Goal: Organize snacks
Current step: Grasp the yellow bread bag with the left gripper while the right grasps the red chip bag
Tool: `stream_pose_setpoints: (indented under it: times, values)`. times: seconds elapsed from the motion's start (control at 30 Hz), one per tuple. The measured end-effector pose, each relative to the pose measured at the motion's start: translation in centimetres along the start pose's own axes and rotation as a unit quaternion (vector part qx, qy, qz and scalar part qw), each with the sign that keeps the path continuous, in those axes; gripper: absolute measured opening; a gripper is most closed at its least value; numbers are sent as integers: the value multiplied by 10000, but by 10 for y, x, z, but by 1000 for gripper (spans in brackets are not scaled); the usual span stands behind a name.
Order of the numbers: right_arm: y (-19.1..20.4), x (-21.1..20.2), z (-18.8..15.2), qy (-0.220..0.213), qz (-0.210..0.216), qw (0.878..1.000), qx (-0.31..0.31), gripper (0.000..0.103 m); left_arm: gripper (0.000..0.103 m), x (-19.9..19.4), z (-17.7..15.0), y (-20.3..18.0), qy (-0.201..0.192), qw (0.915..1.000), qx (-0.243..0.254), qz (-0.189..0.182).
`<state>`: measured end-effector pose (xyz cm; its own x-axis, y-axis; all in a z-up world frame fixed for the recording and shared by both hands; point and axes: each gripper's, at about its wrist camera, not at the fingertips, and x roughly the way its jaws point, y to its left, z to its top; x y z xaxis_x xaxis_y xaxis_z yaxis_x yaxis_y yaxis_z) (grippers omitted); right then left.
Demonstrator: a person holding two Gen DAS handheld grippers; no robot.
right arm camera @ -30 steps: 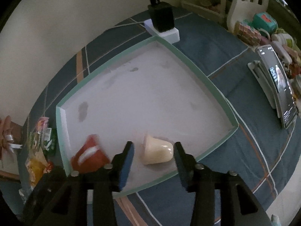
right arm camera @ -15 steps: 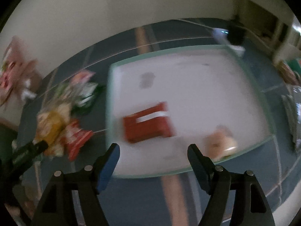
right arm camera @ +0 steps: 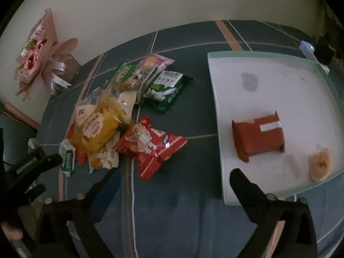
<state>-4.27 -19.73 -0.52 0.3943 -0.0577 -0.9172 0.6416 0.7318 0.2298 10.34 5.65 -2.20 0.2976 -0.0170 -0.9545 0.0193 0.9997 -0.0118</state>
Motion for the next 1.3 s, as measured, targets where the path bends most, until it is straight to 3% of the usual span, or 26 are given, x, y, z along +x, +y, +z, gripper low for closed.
stream_pose_setpoints:
  times: [0.3, 0.67, 0.83, 0.97, 1.1, 1.17, 1.3]
  values:
    - [18, 15, 19, -106, -209, 9982, -558, 103, 103, -9, 18, -35, -363, 9970, 574, -370]
    - [40, 58, 33, 201, -218, 9927, -1168, 103, 103, -4, 34, -74, -441, 9901, 1077, -787]
    - [41, 70, 31, 368, -140, 9915, -1242, 103, 103, -4, 34, -90, -430, 9853, 1329, -983]
    - [27, 71, 30, 378, -350, 9936, -1002, 102, 103, -3, 28, -101, -361, 9814, 1570, -1047]
    - [21, 66, 33, 334, -167, 9957, -842, 101, 103, 1, 22, -108, -221, 9784, 1716, -1132]
    - [21, 66, 32, 325, -201, 9957, -847, 97, 103, 1, 16, -112, -132, 9770, 1775, -1170]
    - [16, 65, 31, 444, 88, 9963, -729, 77, 97, 8, 9, -117, 24, 9762, 1846, -1140]
